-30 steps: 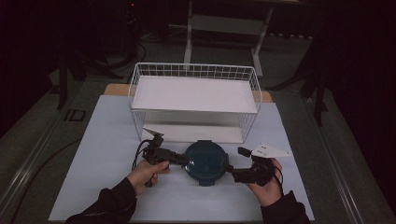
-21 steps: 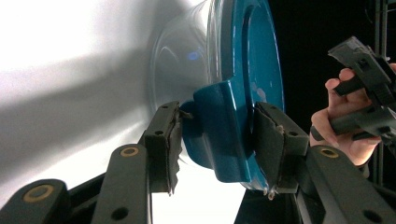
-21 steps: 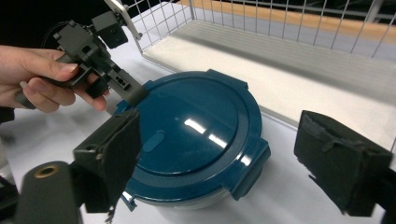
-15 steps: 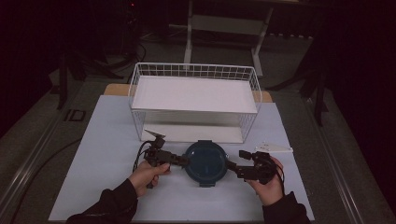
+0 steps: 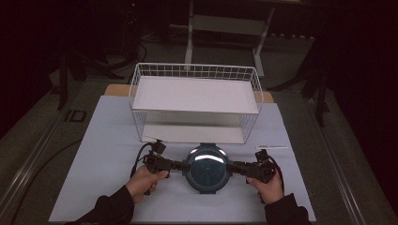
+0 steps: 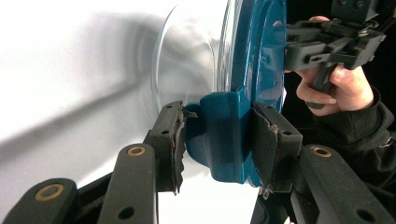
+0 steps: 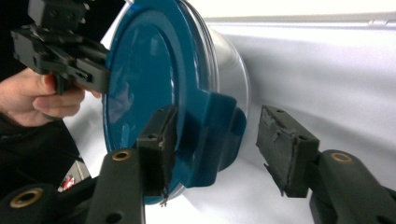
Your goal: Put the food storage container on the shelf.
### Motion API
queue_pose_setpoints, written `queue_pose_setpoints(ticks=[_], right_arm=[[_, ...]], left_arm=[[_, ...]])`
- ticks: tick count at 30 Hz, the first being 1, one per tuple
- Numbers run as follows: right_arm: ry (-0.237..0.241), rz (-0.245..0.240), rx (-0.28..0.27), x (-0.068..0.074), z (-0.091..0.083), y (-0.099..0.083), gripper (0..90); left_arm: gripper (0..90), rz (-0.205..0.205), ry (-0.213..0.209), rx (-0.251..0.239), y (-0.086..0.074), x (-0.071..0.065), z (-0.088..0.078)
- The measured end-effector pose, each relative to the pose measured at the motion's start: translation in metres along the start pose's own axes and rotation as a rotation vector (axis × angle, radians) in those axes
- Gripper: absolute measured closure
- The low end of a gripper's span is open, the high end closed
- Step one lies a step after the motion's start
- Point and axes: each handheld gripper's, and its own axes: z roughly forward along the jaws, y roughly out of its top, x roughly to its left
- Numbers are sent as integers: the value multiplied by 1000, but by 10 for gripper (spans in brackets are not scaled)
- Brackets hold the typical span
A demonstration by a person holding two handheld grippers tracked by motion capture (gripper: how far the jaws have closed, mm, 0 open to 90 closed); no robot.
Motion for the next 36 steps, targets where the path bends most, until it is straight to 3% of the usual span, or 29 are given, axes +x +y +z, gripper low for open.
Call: queue_pose_setpoints(ticks=[6, 13, 20, 28, 36], right_arm=[[42, 30, 36, 0, 4, -4, 522], [134, 127, 32, -10, 6, -8, 545], [117, 100, 16, -5, 5, -10, 551], [101, 53, 24, 3, 5, -5, 555], [116, -25, -7, 11, 8, 15, 555]], left_arm=[[574, 21, -8, -4, -1, 0, 0], [574, 26, -14, -12, -3, 2, -1], [572, 14, 14, -38, -8, -4, -1], [574, 66, 43, -59, -9, -9, -10], [574, 129, 77, -104, 5, -16, -27]])
